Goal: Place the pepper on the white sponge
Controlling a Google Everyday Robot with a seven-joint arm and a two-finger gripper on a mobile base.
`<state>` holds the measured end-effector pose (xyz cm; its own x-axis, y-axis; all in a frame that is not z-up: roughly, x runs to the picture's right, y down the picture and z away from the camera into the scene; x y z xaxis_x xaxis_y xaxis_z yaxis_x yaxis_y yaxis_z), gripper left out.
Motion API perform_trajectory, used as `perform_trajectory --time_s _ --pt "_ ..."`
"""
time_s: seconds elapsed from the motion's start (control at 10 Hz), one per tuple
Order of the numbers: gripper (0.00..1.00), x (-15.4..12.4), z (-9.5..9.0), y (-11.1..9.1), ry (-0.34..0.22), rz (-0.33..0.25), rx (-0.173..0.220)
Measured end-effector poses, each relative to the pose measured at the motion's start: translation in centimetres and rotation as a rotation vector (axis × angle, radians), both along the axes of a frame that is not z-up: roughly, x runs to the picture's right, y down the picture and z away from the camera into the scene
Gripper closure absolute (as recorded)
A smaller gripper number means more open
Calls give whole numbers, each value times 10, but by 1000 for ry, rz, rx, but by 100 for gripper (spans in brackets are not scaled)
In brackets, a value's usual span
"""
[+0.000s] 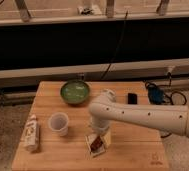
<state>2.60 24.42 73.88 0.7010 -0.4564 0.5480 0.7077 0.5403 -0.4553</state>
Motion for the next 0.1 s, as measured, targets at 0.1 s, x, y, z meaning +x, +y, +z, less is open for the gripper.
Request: perform_trajectory --time_s 0.1 --pt "23 2 0 0 -3 5 2"
